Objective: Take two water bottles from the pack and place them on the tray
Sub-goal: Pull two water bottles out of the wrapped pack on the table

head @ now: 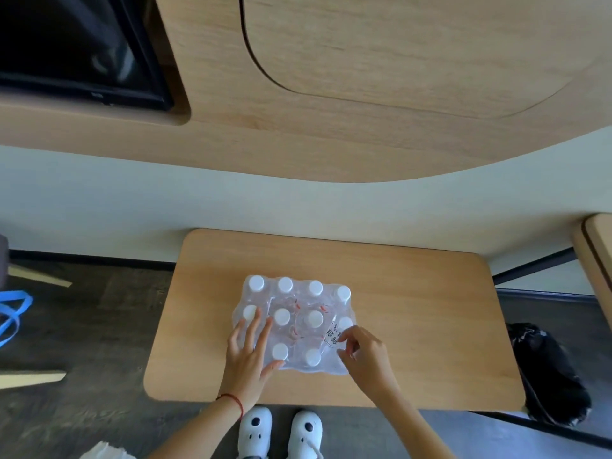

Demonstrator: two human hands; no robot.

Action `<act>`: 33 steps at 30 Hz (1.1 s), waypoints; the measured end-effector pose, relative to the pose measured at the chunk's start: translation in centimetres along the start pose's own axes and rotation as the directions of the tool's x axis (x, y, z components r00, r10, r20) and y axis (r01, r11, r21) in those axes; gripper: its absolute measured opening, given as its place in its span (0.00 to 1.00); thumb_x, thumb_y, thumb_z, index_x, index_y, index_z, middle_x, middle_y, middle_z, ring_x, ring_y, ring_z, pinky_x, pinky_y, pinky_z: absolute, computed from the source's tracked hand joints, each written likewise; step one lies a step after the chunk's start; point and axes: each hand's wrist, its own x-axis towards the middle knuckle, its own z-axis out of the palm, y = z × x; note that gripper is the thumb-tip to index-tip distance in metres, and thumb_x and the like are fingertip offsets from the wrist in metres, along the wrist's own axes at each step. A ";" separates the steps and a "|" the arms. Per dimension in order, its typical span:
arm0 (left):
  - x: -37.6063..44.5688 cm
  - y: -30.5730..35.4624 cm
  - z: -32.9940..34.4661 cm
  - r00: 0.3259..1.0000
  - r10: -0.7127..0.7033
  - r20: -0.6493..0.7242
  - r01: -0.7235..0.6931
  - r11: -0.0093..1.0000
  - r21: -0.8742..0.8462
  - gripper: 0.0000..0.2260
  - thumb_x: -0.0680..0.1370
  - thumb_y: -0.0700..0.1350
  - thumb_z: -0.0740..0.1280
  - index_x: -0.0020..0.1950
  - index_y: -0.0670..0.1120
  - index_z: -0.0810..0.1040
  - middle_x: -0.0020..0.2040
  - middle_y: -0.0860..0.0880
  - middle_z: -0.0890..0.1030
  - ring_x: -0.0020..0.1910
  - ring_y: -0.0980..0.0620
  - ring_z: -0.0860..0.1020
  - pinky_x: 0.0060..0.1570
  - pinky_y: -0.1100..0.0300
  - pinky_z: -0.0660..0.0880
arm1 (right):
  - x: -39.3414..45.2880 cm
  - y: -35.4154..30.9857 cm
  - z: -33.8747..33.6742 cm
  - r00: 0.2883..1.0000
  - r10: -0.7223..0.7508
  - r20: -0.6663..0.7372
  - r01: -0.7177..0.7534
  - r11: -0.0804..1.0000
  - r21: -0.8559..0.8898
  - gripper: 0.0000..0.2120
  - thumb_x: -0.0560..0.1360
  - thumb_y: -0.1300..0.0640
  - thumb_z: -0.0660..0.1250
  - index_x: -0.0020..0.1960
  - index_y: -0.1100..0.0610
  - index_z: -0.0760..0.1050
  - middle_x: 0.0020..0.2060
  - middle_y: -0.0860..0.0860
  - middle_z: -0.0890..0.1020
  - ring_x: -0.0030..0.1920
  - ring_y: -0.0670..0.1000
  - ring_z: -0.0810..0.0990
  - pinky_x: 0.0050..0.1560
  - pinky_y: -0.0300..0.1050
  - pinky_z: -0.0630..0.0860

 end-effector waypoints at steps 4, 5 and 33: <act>-0.1 0.0 -0.3 0.995 -0.049 0.084 0.054 0.997 -0.057 0.34 0.73 0.55 0.68 0.75 0.50 0.57 0.77 0.49 0.53 0.72 0.40 0.55 0.70 0.46 0.64 | -1.8 2.0 0.9 0.997 0.082 0.004 -0.082 0.993 0.086 0.10 0.69 0.70 0.71 0.42 0.56 0.78 0.34 0.52 0.77 0.31 0.38 0.76 0.32 0.24 0.69; -0.1 0.1 -0.5 0.994 -0.055 0.097 0.061 0.996 -0.059 0.34 0.73 0.55 0.68 0.75 0.50 0.58 0.77 0.48 0.55 0.72 0.38 0.57 0.70 0.45 0.64 | -1.8 2.0 1.2 0.995 0.099 -0.016 -0.097 0.990 0.103 0.11 0.69 0.69 0.71 0.42 0.55 0.76 0.36 0.52 0.77 0.32 0.39 0.77 0.33 0.24 0.70; 3.1 0.6 -1.1 0.980 -0.191 0.058 0.195 0.978 -0.069 0.44 0.65 0.64 0.71 0.75 0.52 0.56 0.75 0.43 0.58 0.68 0.41 0.61 0.60 0.50 0.74 | 6.0 -4.2 3.6 0.948 -0.057 0.314 0.195 0.882 -0.428 0.21 0.75 0.53 0.66 0.64 0.58 0.64 0.53 0.59 0.80 0.55 0.57 0.75 0.53 0.52 0.74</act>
